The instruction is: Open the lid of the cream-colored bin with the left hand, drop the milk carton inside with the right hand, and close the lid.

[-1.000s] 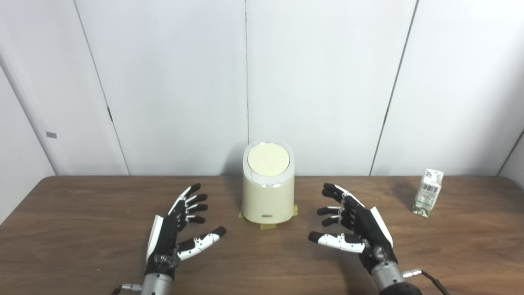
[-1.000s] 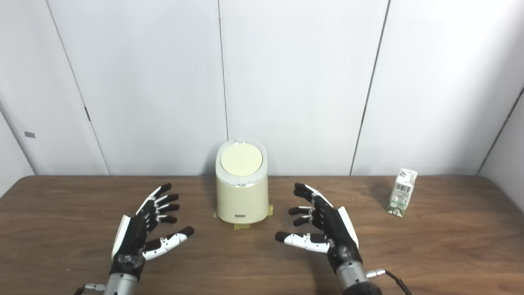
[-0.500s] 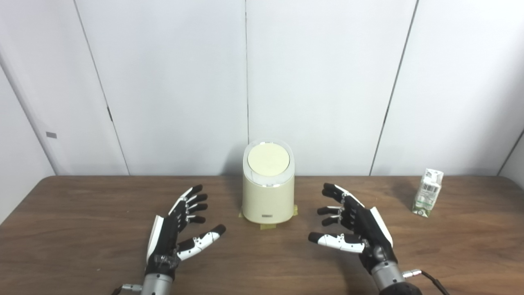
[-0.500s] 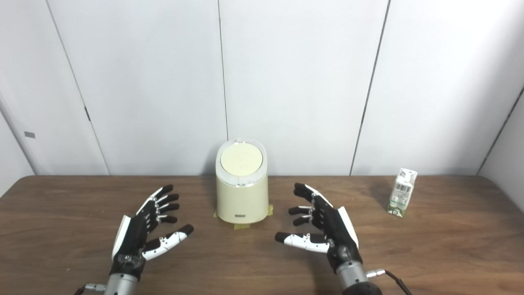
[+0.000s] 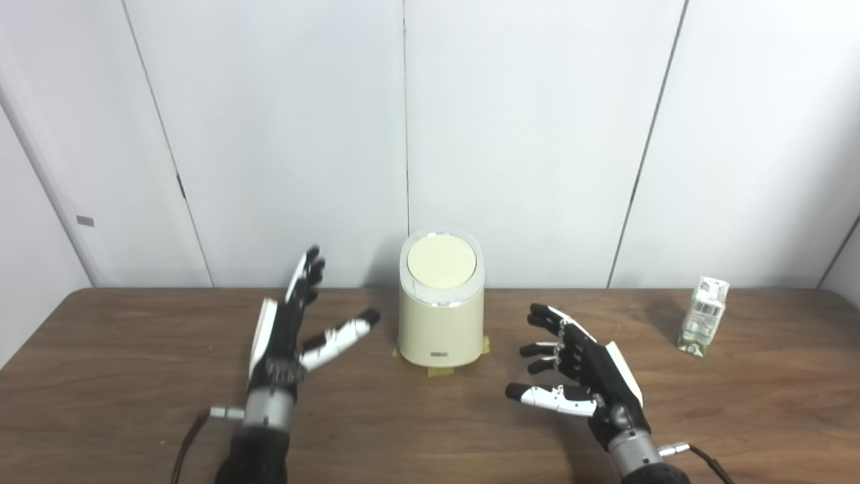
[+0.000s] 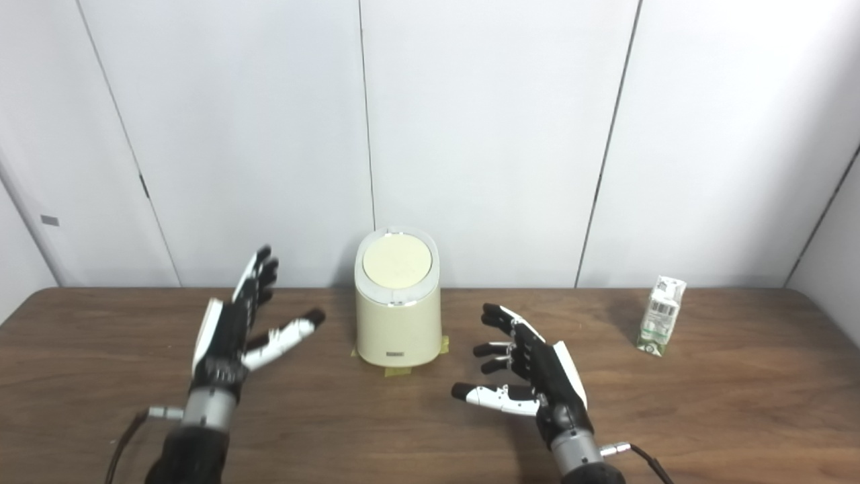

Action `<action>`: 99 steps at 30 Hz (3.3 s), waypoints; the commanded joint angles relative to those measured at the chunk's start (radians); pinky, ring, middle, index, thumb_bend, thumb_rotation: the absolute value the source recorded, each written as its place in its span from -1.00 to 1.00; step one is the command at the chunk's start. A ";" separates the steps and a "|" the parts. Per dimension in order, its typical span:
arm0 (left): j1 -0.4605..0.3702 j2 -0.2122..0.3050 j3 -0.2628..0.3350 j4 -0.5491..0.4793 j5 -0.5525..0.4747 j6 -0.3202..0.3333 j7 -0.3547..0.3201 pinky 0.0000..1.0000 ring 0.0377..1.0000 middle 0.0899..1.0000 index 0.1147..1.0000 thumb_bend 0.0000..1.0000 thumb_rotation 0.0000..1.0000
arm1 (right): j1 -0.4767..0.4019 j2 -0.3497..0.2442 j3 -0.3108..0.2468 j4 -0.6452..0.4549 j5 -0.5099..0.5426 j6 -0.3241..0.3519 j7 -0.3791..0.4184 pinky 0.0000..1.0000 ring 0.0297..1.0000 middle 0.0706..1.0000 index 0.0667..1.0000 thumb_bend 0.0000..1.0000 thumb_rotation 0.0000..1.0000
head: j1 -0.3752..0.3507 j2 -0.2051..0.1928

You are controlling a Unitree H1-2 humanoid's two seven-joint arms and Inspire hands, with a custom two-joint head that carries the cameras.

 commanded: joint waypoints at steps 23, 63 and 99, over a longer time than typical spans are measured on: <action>-0.409 -0.001 -0.165 0.345 0.317 0.129 0.131 0.49 0.91 1.00 1.00 0.93 -0.19 | -0.044 -0.007 -0.001 -0.040 -0.020 -0.034 -0.020 0.16 0.23 0.61 0.62 0.37 -0.85 | -0.012 0.006; -0.462 0.209 -0.555 0.349 0.717 0.267 -0.203 0.78 0.98 1.00 1.00 1.00 -0.43 | -0.047 0.017 0.016 -0.072 -0.057 -0.012 -0.052 0.02 0.18 0.58 0.61 0.32 -0.60 | -0.035 0.027; 0.040 0.076 0.053 -0.033 -0.081 0.123 -0.080 0.57 0.62 0.61 0.66 0.79 -0.43 | -0.044 0.009 -0.006 -0.055 -0.006 -0.032 -0.047 0.09 0.22 0.59 0.60 0.30 -0.72 | -0.017 0.026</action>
